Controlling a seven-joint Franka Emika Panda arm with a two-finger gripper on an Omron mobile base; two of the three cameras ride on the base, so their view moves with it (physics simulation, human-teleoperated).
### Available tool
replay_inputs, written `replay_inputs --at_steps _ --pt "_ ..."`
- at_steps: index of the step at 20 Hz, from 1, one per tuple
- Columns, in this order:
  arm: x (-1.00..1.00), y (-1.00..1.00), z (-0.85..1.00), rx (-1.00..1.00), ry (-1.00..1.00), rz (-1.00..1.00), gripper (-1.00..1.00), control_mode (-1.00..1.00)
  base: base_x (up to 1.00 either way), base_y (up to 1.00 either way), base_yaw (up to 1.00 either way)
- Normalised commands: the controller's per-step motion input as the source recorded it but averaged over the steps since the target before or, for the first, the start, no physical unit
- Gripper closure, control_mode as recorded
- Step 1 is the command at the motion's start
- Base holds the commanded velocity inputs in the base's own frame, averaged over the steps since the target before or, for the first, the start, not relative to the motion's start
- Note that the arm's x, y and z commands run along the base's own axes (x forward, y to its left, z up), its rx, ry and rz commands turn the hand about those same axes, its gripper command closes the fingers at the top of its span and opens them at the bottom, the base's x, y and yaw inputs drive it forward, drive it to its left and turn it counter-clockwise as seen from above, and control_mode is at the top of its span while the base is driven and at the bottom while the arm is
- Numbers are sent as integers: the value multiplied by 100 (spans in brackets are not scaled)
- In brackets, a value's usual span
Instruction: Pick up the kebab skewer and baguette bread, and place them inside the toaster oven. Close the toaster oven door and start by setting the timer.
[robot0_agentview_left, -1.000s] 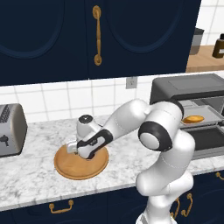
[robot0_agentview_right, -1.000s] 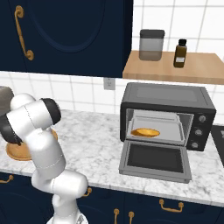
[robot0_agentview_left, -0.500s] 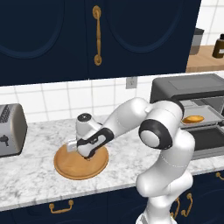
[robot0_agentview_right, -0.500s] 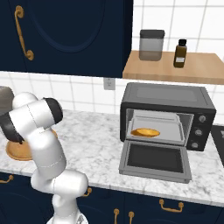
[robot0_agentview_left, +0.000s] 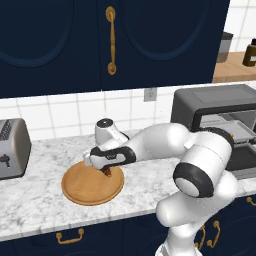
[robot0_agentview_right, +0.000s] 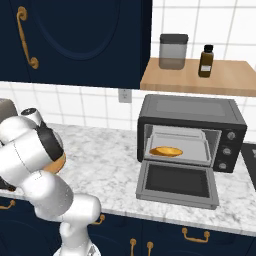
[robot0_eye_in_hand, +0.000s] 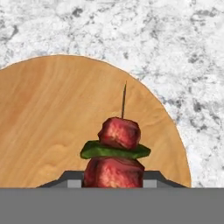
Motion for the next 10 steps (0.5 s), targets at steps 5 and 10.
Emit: replay_inputs --at_steps 5,10 --pt "-42 -99 33 9 0 -11 100 -100 0 0 0" --pt "-28 -100 35 11 0 -16 100 -100 0 0 0"
